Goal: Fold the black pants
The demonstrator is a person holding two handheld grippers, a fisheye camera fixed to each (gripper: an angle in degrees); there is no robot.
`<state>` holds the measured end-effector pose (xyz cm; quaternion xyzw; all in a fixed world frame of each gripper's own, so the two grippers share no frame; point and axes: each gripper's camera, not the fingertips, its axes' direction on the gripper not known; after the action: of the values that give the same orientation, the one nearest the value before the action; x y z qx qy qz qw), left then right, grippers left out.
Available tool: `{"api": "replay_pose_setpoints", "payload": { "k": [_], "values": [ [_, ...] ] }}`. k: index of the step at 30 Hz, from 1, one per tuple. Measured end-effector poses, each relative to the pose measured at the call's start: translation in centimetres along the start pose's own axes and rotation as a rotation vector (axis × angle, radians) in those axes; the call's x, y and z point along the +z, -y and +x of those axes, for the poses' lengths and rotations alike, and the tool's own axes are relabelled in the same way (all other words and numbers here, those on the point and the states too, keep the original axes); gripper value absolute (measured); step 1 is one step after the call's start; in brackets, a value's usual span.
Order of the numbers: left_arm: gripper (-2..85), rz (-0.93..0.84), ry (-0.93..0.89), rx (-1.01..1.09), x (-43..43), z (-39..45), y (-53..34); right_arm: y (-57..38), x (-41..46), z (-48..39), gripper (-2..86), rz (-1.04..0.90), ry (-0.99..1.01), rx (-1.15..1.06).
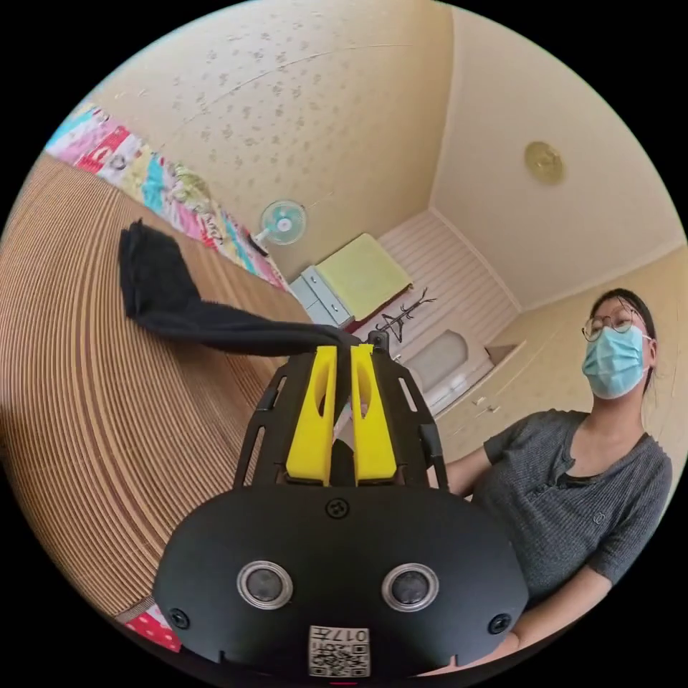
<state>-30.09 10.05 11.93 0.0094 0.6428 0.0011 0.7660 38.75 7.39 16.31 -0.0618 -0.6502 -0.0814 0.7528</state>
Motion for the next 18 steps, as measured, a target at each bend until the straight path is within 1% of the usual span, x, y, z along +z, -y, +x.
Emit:
{"api": "replay_pose_setpoints", "payload": {
  "k": [1, 2, 3, 4, 6, 9, 11, 13, 14, 16, 18],
  "values": [
    [3.8, 0.010, 0.003, 0.038, -0.3, 1.9, 0.8, 1.3, -1.0, -3.7, 1.8, 0.007, -0.004, -0.074],
    [3.7, 0.028, 0.015, 0.118, -1.0, 5.7, 2.3, 1.9, -1.5, -5.5, 1.8, 0.009, -0.007, -0.111],
    [3.6, 0.048, 0.030, 0.193, -1.5, 9.4, 3.9, 3.2, -2.5, -9.3, 1.7, 0.018, -0.022, -0.184],
    [3.6, 0.057, 0.035, 0.233, -1.8, 11.3, 4.6, 4.4, -3.5, -13.0, 1.7, 0.028, -0.033, -0.254],
    [3.4, 0.110, 0.037, 0.383, -3.0, 18.6, 7.2, 6.0, -5.0, -18.3, 1.7, 0.052, -0.035, -0.349],
    [3.3, 0.182, 0.056, 0.486, -4.2, 25.9, 9.8, 8.4, -6.8, -26.0, 1.6, 0.093, -0.039, -0.465],
    [3.2, 0.217, 0.107, 0.512, -4.6, 28.9, 10.9, 9.9, -7.3, -29.3, 1.6, 0.111, -0.079, -0.474],
    [2.9, 0.256, 0.141, 0.546, -4.8, 30.4, 11.8, 11.5, -7.5, -32.0, 1.6, 0.135, -0.150, -0.482],
    [2.6, 0.277, 0.155, 0.522, -4.8, 30.4, 12.5, 11.9, -7.4, -32.2, 1.6, 0.133, -0.172, -0.477],
    [2.4, 0.282, 0.183, 0.442, -4.6, 29.0, 13.5, 13.7, -6.6, -30.9, 1.6, 0.112, -0.234, -0.401],
    [2.2, 0.266, 0.239, 0.337, -3.8, 25.2, 14.8, 14.9, -5.8, -27.9, 1.6, 0.102, -0.245, -0.319]
  ]
}}
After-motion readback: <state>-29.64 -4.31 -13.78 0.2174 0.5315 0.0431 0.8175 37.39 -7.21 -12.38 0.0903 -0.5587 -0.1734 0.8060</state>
